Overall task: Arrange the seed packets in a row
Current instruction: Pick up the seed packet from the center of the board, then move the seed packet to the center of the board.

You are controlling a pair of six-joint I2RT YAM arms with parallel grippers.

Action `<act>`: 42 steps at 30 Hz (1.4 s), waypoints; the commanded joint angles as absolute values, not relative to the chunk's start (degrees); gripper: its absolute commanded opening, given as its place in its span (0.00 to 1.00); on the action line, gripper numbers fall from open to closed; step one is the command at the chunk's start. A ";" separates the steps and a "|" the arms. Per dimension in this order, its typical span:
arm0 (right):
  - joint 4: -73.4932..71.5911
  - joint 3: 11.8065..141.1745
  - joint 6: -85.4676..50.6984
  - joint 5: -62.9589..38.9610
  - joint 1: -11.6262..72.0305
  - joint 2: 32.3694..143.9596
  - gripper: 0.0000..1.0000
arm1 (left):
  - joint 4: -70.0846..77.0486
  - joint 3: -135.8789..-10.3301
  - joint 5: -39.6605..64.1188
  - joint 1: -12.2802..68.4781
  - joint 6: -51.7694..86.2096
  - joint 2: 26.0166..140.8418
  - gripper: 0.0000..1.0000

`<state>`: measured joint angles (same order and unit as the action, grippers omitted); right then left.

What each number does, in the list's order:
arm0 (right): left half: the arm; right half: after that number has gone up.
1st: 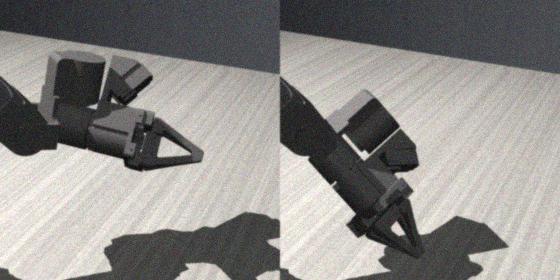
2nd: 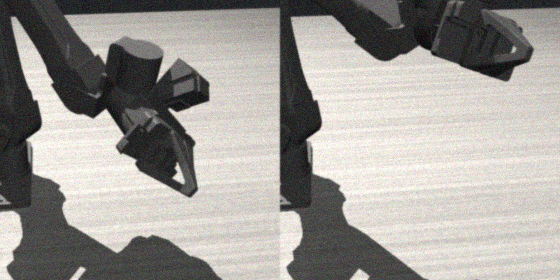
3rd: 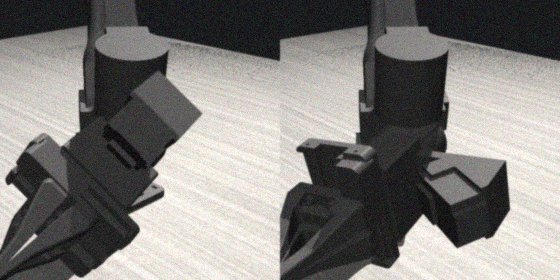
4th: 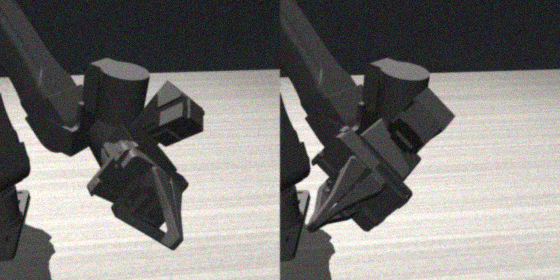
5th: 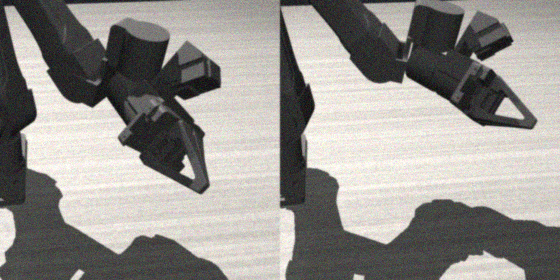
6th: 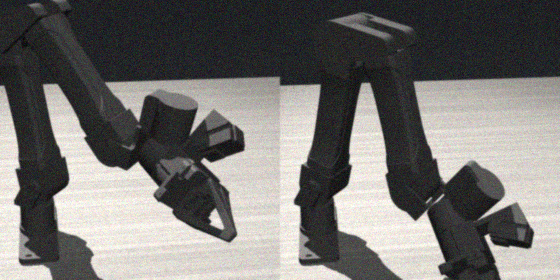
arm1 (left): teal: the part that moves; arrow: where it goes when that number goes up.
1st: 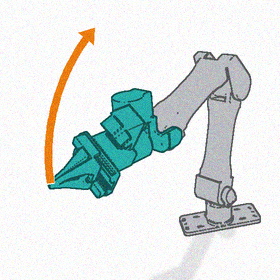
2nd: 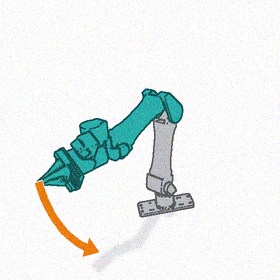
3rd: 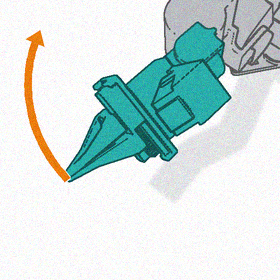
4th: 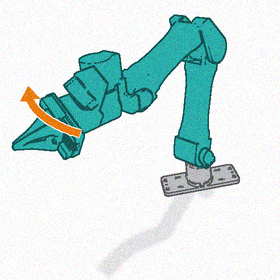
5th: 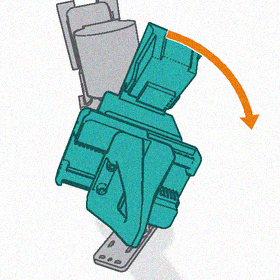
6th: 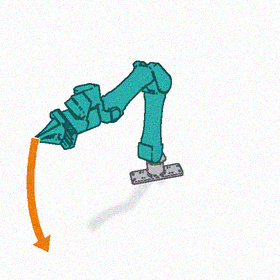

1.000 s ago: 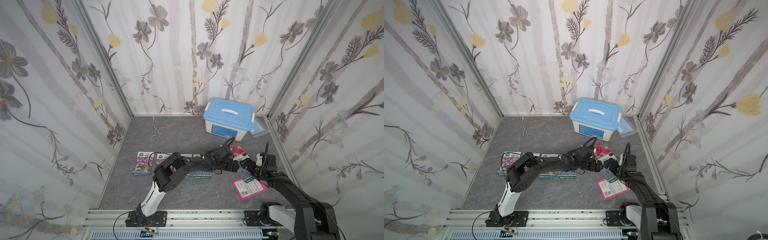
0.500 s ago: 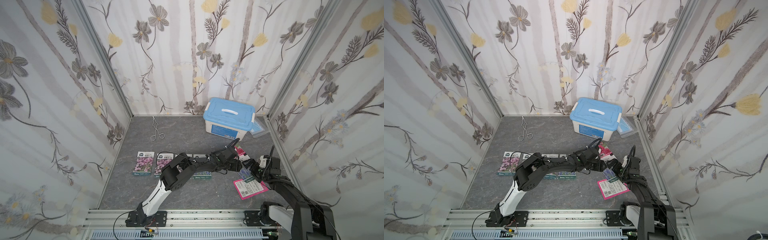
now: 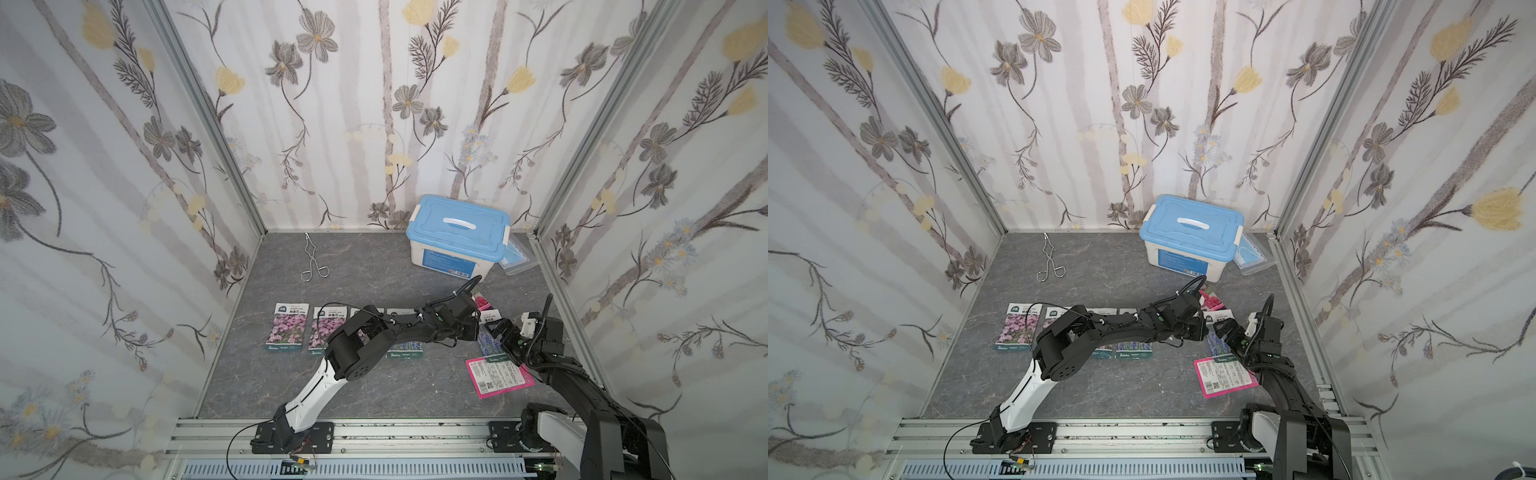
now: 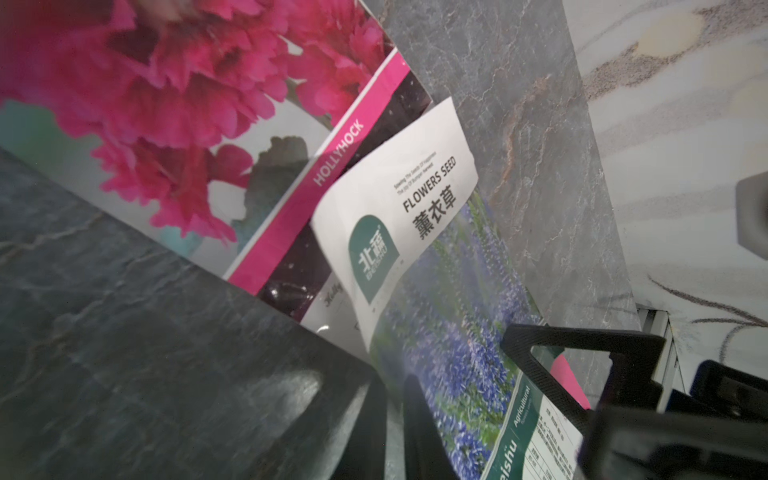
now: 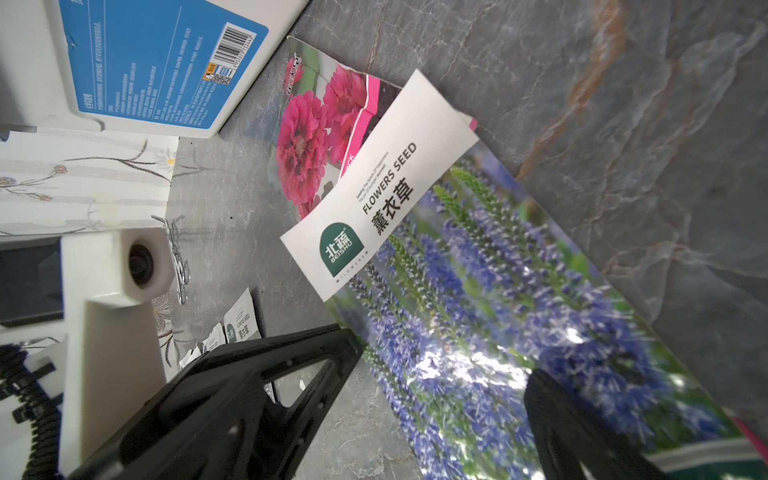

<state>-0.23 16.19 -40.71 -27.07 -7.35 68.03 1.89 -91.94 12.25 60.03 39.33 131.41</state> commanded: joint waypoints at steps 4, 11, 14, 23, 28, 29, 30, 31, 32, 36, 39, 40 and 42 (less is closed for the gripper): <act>2.99 16.08 -41.54 -27.70 -7.38 63.63 1.00 | 2.30 -94.30 11.78 60.45 37.49 131.82 0.00; 9.34 18.57 -40.16 -26.05 -7.38 57.08 1.00 | 1.48 -95.20 12.21 60.82 36.39 130.60 0.00; 13.02 21.51 -38.95 -24.74 -7.38 53.73 1.00 | 1.88 -93.38 12.13 60.82 35.82 128.05 0.00; 19.22 30.20 -36.05 -23.89 -7.34 50.14 1.00 | 1.13 -85.03 11.69 60.04 34.82 116.25 0.00; 18.45 31.21 -34.34 -24.65 -7.23 51.97 1.00 | 0.92 -76.22 12.35 57.39 35.65 107.45 0.00; 17.93 31.20 -33.92 -24.97 -7.14 52.69 1.00 | 0.97 -74.56 12.64 56.55 35.98 105.58 0.00; 17.30 30.88 -33.71 -25.35 -6.99 53.42 1.00 | 0.88 -72.53 12.74 55.87 36.08 103.58 0.00; 16.79 30.72 -33.54 -25.69 -6.80 54.21 1.00 | 0.72 -70.94 12.76 55.27 35.99 101.84 0.00; 15.79 30.49 -33.41 -26.00 -6.33 55.08 1.00 | 0.18 -69.15 12.30 54.55 35.87 99.84 0.00; 10.94 29.73 -33.95 -26.44 -3.49 60.26 1.00 | -1.46 -63.62 11.23 52.11 35.51 93.27 0.00; 6.05 29.82 -34.90 -26.76 -0.41 66.71 1.00 | -1.89 -60.90 10.71 50.70 35.42 90.33 0.00; 4.29 29.96 -35.16 -26.83 0.47 69.39 1.00 | -1.93 -60.33 10.80 50.38 35.33 89.80 0.00; 1.45 30.66 -35.72 -26.81 2.10 74.13 1.00 | -1.97 -59.62 10.72 49.95 35.29 89.23 0.00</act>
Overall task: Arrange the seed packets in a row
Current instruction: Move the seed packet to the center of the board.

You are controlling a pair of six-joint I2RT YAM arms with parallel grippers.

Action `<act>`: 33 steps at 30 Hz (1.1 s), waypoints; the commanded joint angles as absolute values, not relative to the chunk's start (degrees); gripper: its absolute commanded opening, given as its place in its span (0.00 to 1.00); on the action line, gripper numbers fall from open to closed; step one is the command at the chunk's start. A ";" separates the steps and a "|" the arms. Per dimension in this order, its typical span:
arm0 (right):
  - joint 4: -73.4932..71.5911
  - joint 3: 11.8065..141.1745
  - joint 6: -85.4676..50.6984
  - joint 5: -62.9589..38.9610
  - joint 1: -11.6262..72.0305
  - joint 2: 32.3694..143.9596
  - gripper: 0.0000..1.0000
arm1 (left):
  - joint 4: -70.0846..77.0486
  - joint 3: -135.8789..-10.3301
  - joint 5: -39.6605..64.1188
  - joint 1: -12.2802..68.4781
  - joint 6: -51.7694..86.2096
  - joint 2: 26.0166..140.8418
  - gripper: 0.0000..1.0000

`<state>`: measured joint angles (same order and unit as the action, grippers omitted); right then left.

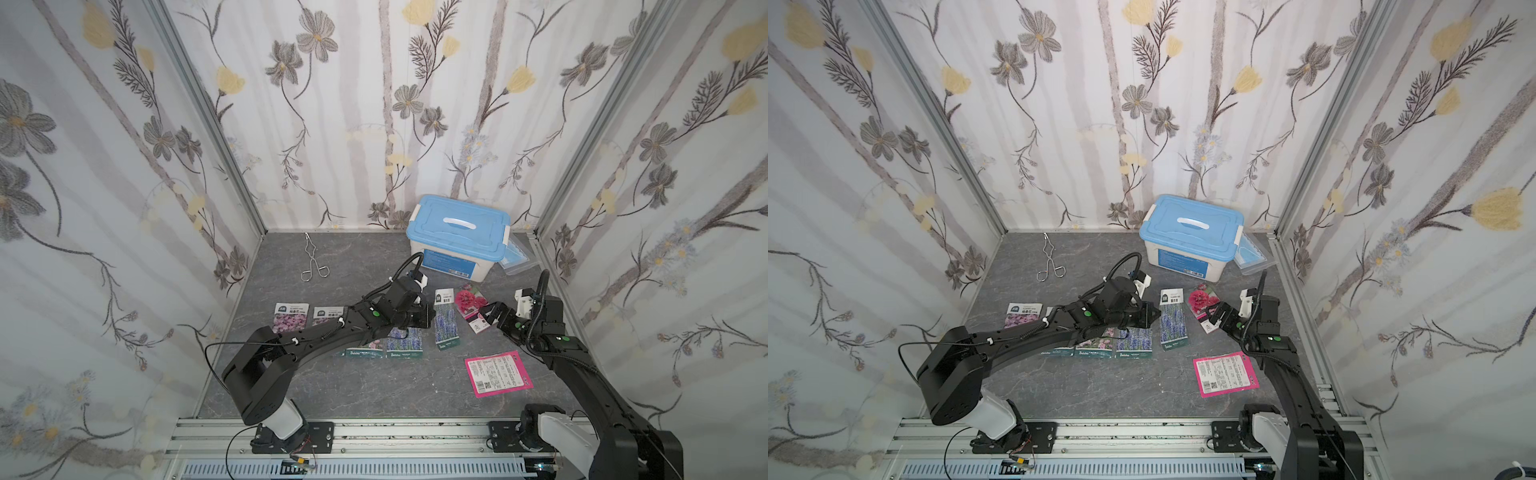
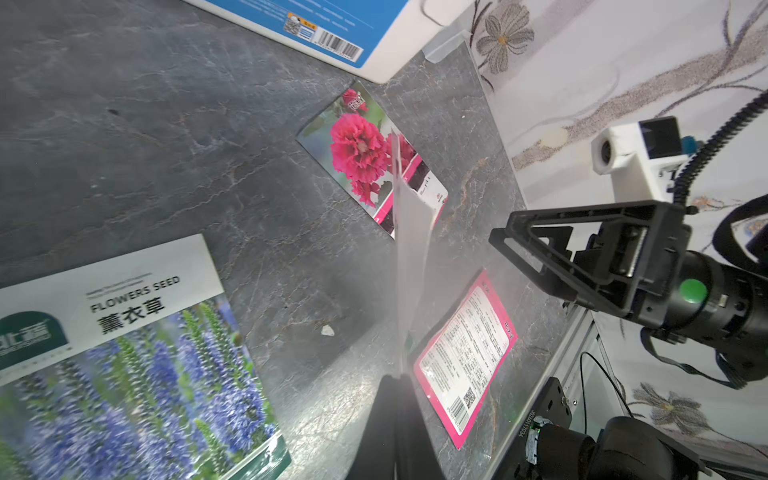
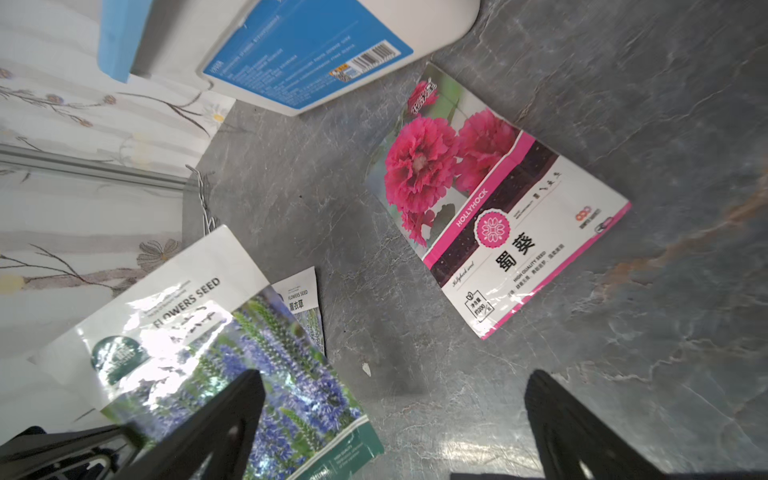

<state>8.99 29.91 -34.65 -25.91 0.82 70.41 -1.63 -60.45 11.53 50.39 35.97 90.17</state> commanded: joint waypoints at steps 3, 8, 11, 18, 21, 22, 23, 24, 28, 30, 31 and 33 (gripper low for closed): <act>-2.47 31.71 -36.80 -27.47 3.33 80.30 1.00 | -1.63 -58.85 10.64 49.66 35.24 88.90 0.00; -5.32 33.09 -38.07 -25.97 4.04 85.95 1.00 | -0.75 -57.94 10.90 49.42 35.42 89.35 0.00; -6.62 33.33 -38.97 -25.78 4.01 89.09 1.00 | -0.22 -57.74 10.90 49.27 35.42 89.73 0.00; -7.83 31.99 -42.05 -22.29 2.98 93.41 1.00 | -0.31 -57.88 10.81 48.93 35.42 90.10 0.00; -6.29 30.26 -43.36 -18.87 1.08 90.52 1.00 | -0.87 -58.40 10.98 48.80 35.42 91.02 0.00; -5.30 29.67 -43.46 -17.71 0.25 88.86 1.00 | -0.93 -58.58 11.20 48.74 35.51 91.50 0.00; -4.67 29.17 -43.44 -16.99 -0.39 87.51 1.00 | -0.99 -58.79 11.48 48.71 35.51 92.15 0.00; -3.96 28.35 -43.63 -16.07 -1.37 85.60 1.00 | -1.00 -58.95 11.72 48.76 35.57 92.77 0.00; -0.68 25.91 -43.51 -13.86 -5.06 76.89 1.00 | -0.39 -59.82 13.32 48.74 35.99 96.10 0.00; 1.74 25.80 -43.14 -12.46 -6.17 73.01 1.00 | 0.11 -60.22 13.71 48.78 36.17 97.64 0.00; 3.13 25.90 -42.90 -11.57 -6.61 71.08 1.00 | 0.32 -60.45 14.03 48.70 36.25 98.42 0.00; 4.60 26.17 -42.30 -11.25 -7.05 67.92 1.00 | 0.53 -61.14 14.74 48.76 36.30 99.97 0.00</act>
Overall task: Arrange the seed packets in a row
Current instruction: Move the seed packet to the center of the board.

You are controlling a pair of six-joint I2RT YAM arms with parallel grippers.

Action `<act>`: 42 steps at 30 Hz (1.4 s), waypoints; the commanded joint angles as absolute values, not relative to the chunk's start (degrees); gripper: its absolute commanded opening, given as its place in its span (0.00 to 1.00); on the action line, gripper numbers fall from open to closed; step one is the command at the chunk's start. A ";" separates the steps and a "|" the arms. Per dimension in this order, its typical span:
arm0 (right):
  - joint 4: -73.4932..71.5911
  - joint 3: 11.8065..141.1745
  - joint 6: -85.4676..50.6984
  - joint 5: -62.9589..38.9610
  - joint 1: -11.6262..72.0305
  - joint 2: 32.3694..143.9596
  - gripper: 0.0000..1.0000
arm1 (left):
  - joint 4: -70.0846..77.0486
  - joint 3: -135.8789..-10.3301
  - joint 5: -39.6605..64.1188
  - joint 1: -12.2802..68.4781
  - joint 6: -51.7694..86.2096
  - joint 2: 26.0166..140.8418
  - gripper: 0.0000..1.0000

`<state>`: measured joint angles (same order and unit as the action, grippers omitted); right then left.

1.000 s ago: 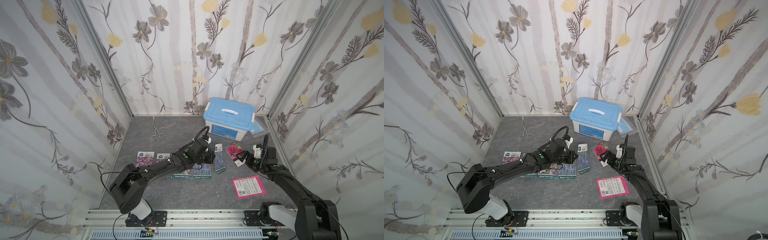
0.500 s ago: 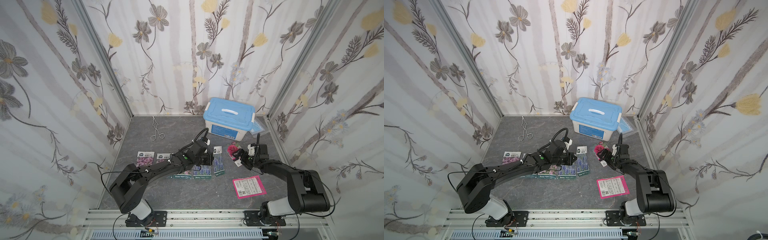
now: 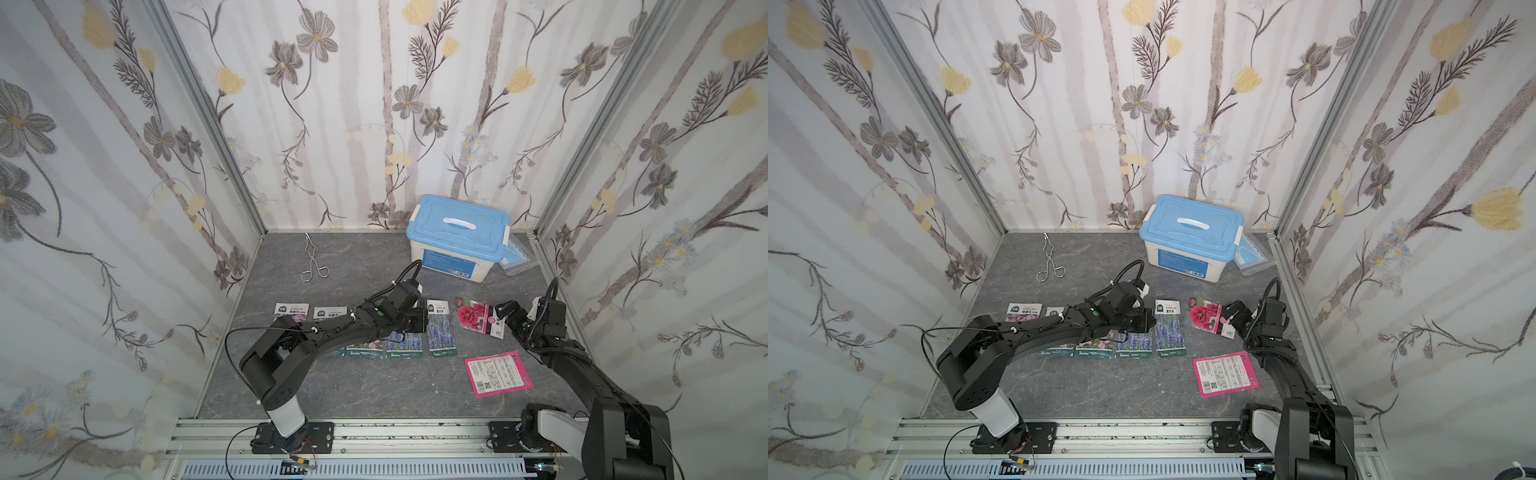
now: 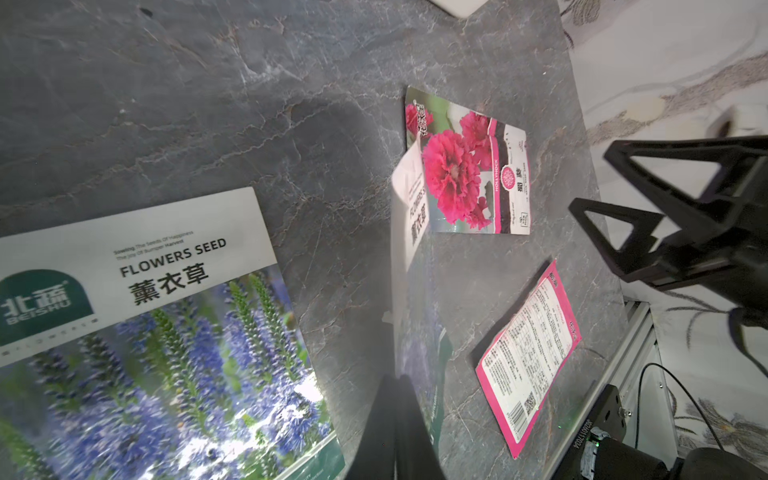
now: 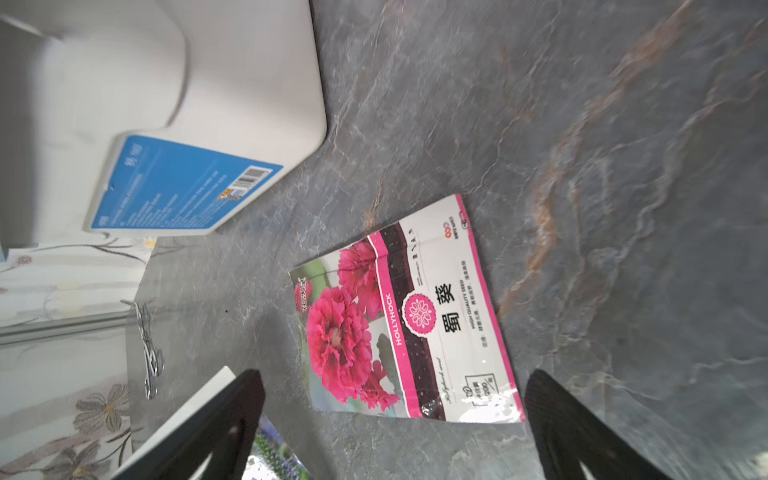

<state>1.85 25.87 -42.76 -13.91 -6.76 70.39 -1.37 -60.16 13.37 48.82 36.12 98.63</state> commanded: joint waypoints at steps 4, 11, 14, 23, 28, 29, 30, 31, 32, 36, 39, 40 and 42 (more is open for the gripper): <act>3.19 27.35 -40.40 -18.88 -6.51 66.80 1.00 | -0.12 -62.03 14.39 48.70 35.79 101.64 0.00; -0.75 32.94 -38.48 -23.92 2.15 78.00 1.00 | -1.16 -61.36 13.23 48.52 35.60 100.67 0.00; -3.26 35.08 -38.87 -23.85 5.61 83.05 1.00 | -2.40 -61.08 12.23 48.52 35.29 99.63 0.00; -8.35 41.38 -40.19 -26.30 12.18 98.98 1.00 | -4.83 -61.34 11.03 48.16 35.08 99.53 0.00; -8.88 39.40 -41.84 -23.17 12.04 100.23 1.00 | -5.77 -62.04 10.90 48.06 34.81 100.05 0.00; -8.64 38.83 -41.99 -22.42 11.57 99.95 1.00 | -6.00 -62.23 10.90 48.05 34.72 100.18 0.00; -8.31 38.17 -42.18 -21.82 10.89 99.55 1.00 | -6.31 -62.52 10.90 47.94 34.57 100.36 0.00; -7.82 37.46 -42.19 -21.19 9.94 98.96 1.00 | -6.57 -62.73 10.90 47.98 34.41 100.56 0.00; -7.36 36.97 -42.13 -20.40 9.13 98.47 1.00 | -6.67 -62.99 10.96 47.94 34.37 100.78 0.00; -6.09 34.11 -41.78 -18.55 4.32 95.34 1.00 | -6.92 -63.63 11.24 47.90 34.19 101.57 0.00; -5.24 32.82 -40.68 -18.37 0.22 92.63 1.00 | -7.08 -64.22 11.77 47.98 34.33 102.63 0.00; -4.62 32.93 -40.08 -18.37 -0.82 91.89 1.00 | -7.04 -64.48 11.93 47.91 34.28 103.13 0.00; -3.73 33.22 -39.03 -19.16 -2.41 90.28 1.00 | -7.13 -64.98 12.12 47.96 34.36 104.07 0.00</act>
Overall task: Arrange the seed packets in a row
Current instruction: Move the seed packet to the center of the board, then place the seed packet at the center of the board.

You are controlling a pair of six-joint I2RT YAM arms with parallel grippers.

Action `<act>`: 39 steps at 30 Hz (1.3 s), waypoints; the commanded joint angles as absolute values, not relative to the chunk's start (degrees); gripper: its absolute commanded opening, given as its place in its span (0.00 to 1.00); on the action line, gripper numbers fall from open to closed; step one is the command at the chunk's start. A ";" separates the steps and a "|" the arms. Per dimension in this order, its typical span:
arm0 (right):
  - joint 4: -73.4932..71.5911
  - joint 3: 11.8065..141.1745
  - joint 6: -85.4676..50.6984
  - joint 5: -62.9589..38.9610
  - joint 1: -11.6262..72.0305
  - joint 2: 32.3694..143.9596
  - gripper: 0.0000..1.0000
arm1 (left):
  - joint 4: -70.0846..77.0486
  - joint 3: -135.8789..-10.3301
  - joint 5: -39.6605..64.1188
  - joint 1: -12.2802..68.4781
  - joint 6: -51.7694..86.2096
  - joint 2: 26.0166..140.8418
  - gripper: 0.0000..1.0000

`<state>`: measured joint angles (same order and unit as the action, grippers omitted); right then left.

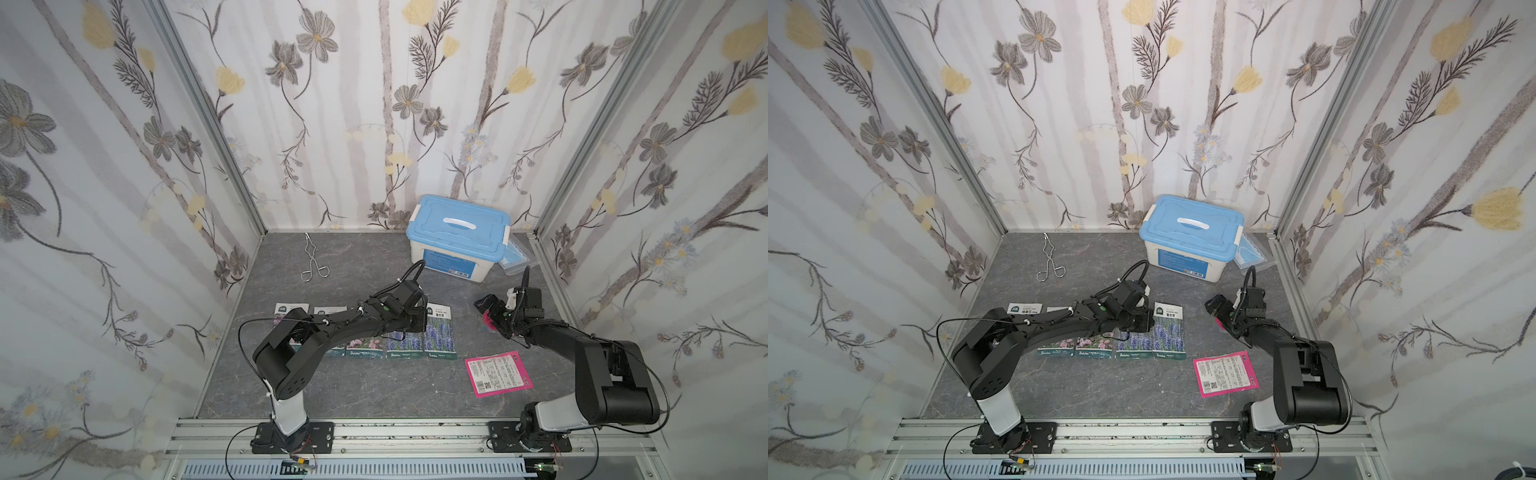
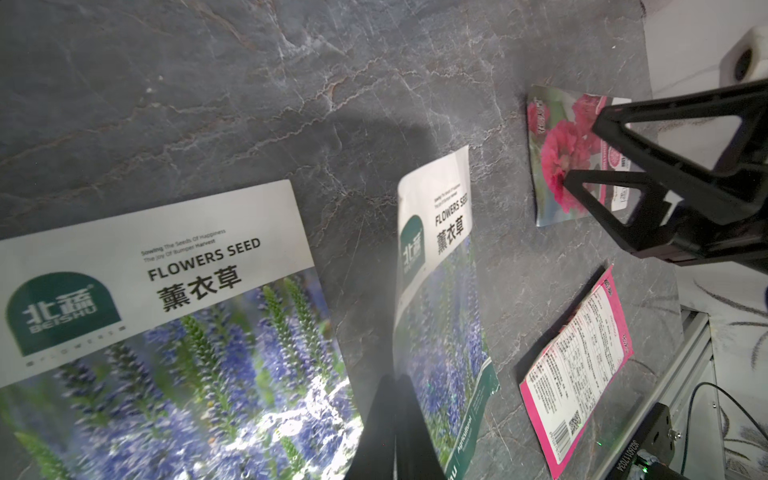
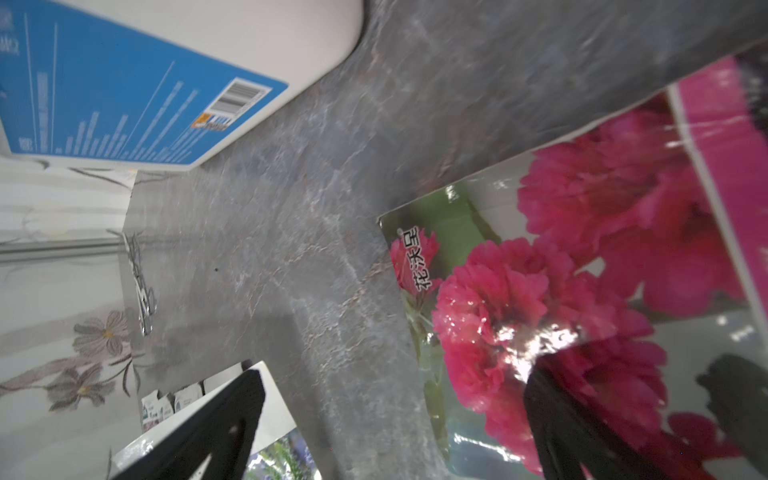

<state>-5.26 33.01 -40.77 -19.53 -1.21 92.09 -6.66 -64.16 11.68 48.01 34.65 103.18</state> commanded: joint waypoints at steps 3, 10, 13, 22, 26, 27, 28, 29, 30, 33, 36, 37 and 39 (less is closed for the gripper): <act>-2.38 34.10 -37.89 -20.39 -3.34 88.04 1.00 | -7.21 -65.90 12.39 47.98 34.41 105.32 0.00; -0.01 34.01 -37.49 -22.60 -3.26 78.38 1.00 | -7.74 -68.51 12.52 48.05 34.75 110.25 0.00; 2.43 34.35 -36.29 -22.70 -3.16 75.00 1.00 | -7.37 -68.86 12.25 48.16 35.22 111.41 0.00; 5.25 32.86 -32.64 -23.74 0.17 71.72 1.00 | -7.21 -69.65 11.47 48.25 36.30 113.52 0.00; 5.44 32.01 -31.68 -22.75 3.38 72.37 1.00 | -7.48 -69.87 10.75 48.49 36.58 113.36 0.00; 5.44 31.95 -31.55 -22.47 4.03 72.63 1.00 | -7.64 -69.92 10.37 48.50 36.61 113.19 0.00; 5.31 31.79 -31.51 -22.26 4.83 72.93 1.00 | -8.03 -69.88 9.84 48.60 36.65 112.92 0.01; 5.02 31.56 -31.46 -22.24 5.61 73.37 1.00 | -8.23 -69.89 9.52 48.52 36.65 112.60 0.05; 4.86 31.50 -31.50 -22.23 6.09 73.69 1.00 | -8.33 -69.85 9.39 48.56 36.65 112.26 0.08; 4.16 31.20 -31.55 -22.23 7.11 74.52 1.00 | -9.30 -70.25 8.86 48.84 36.57 111.36 0.28; 4.04 31.06 -31.50 -22.18 7.48 74.79 1.00 | -11.27 -71.08 7.72 48.96 36.22 110.44 0.39; 4.00 31.17 -31.47 -22.18 7.72 74.79 1.00 | -12.10 -71.26 7.20 49.06 36.06 110.10 0.42; 4.38 31.28 -31.28 -21.89 8.09 74.87 1.00 | -13.51 -71.61 6.26 49.17 35.73 109.29 0.50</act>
